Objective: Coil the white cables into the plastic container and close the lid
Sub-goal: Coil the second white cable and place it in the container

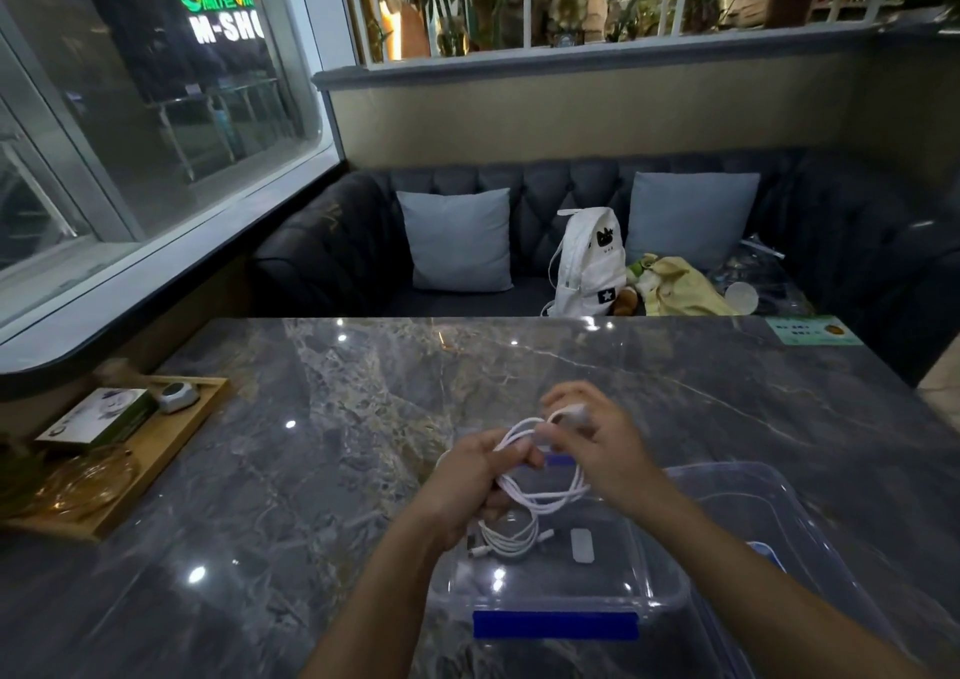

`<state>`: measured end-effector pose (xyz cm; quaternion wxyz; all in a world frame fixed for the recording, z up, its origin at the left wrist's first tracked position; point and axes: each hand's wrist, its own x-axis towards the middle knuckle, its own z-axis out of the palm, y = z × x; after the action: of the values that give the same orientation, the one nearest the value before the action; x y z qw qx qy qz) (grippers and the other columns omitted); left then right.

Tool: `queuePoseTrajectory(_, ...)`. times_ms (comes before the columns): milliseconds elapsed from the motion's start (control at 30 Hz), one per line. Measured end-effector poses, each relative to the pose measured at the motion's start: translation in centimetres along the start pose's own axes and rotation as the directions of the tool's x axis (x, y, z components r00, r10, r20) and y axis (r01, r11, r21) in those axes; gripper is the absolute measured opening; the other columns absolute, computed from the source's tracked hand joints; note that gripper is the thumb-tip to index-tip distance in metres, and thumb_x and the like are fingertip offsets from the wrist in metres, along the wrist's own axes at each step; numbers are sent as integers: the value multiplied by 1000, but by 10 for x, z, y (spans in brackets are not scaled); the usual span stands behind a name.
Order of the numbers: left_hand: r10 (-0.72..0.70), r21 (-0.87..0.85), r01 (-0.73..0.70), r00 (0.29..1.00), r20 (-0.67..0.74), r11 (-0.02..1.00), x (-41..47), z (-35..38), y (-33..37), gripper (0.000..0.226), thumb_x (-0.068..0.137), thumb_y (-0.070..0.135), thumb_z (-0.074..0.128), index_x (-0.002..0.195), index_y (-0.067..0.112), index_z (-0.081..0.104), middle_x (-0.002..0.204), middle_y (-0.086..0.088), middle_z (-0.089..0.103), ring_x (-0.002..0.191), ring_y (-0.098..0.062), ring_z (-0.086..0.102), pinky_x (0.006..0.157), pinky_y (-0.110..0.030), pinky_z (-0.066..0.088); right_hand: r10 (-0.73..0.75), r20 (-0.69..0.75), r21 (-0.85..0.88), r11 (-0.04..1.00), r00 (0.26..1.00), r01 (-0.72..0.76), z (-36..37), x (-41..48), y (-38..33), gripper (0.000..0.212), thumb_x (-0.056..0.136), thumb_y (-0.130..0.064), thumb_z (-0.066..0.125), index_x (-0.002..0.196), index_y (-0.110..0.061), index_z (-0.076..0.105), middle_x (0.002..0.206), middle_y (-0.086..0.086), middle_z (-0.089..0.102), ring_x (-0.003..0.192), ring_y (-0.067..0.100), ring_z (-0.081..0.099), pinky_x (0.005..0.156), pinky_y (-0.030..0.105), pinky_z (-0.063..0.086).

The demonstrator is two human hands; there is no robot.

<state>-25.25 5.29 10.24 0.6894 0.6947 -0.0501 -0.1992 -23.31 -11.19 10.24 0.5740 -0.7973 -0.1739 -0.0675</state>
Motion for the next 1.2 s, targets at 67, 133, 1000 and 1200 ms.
queuePoseTrajectory(67,105,203,-93,993,-46,975,2,3,1,26,96,20,46,75,12,59,41,10,43,34,-2,32,39,-19,27,261,-16,285,927,965,-246,5,1,-1,11,84,-1,61,74,-6,63,78,10,64,68,19,66,56,32,58)
queuePoseTrajectory(133,206,390,-152,974,-99,908,5,3,0,24,94,21,49,75,15,62,52,9,52,42,1,42,48,-22,35,405,3,408,834,914,-371,8,4,0,14,85,-1,60,71,1,63,68,14,67,58,19,67,46,29,56)
queuePoseTrajectory(1000,49,79,-14,891,-451,997,13,-50,-4,12,74,0,65,64,5,68,60,-7,62,59,-15,54,58,-27,43,90,-234,17,996,968,-88,77,24,-37,27,79,-5,67,64,-26,60,65,-4,64,60,0,58,57,9,45)
queuePoseTrajectory(1200,-20,88,61,911,-412,994,24,-61,0,10,72,-9,58,72,-5,68,66,-17,58,66,-25,55,67,-39,47,256,-283,173,962,924,-214,85,39,-35,22,80,-5,66,62,-17,60,59,-3,61,59,7,59,60,18,49)
